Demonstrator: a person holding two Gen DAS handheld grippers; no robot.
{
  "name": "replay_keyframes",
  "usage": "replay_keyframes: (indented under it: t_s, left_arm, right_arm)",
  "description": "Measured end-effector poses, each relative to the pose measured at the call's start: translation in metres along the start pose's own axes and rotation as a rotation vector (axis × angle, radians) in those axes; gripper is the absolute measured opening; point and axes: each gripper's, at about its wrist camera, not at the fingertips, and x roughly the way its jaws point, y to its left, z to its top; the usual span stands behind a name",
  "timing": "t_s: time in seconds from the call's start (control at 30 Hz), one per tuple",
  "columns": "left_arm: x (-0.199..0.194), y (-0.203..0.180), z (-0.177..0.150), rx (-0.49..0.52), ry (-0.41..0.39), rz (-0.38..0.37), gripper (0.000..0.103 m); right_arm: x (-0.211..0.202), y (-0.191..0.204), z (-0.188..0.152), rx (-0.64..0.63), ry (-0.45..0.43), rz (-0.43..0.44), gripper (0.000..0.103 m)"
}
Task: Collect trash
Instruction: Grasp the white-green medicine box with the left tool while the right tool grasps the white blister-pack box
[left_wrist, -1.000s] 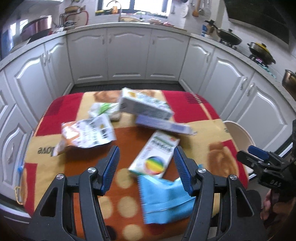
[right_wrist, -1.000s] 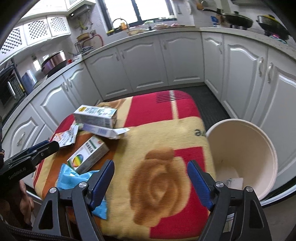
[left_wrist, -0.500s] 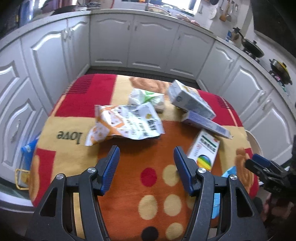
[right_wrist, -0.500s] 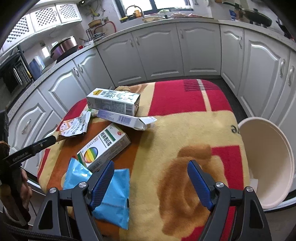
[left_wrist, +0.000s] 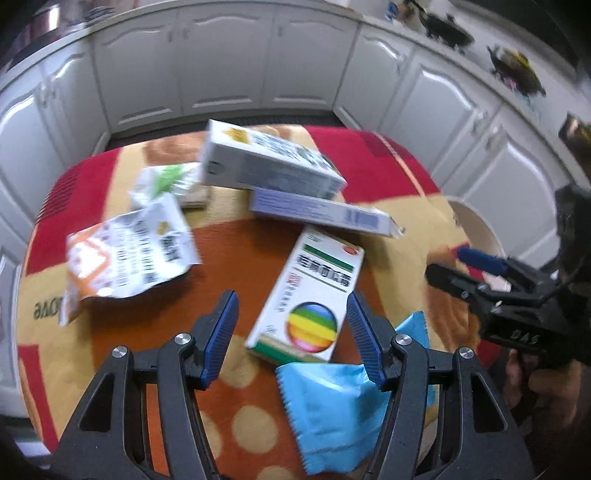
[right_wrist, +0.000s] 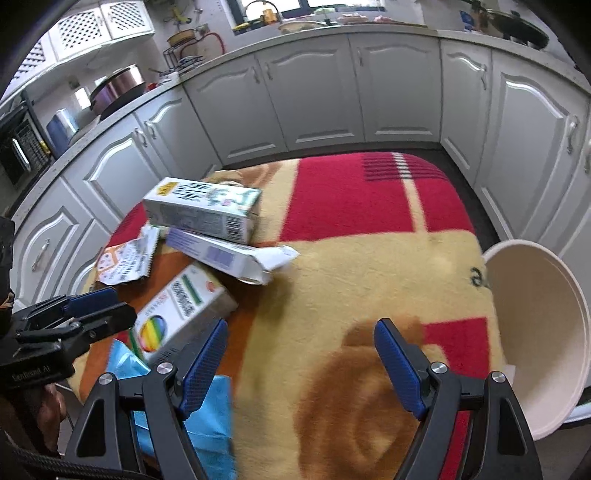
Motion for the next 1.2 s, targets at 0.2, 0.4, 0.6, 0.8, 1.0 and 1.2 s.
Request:
replay_keyframes:
  t_s: [0.2, 0.4, 0.6, 0.8, 1.0, 1.2]
  left_arm:
    - [0.032, -0.015, 0.006, 0.056, 0.063, 0.046, 0.061]
    - [0.031, -0.002, 0.004, 0.026, 0.068, 0.093, 0.059]
    - [0.007, 0.045, -0.016, -0.055, 0.072, 0.125, 0.056]
    - [-0.013, 0.077, -0.042, -0.126, 0.07, 0.138, 0.056]
    - [-0.018, 0.079, -0.053, -0.158, 0.061, 0.126, 0.056]
    - [-0.016, 0.079, -0.05, -0.177, 0.054, 0.125, 0.056]
  right_arm:
    - [-0.005, -0.018, -0.003, 0.05, -0.003, 0.006, 0.079]
    - [-0.004, -0.013, -0.003, 0.032, -0.002, 0.021, 0.079]
    - [0.001, -0.003, -0.001, 0.013, 0.006, 0.051, 0.079]
    - [0.015, 0.021, 0.012, -0.072, 0.024, 0.118, 0.079]
    - [0.045, 0.051, 0.036, -0.231, 0.088, 0.172, 0.079]
    - [0.08, 0.068, 0.05, -0.38, 0.154, 0.147, 0.079]
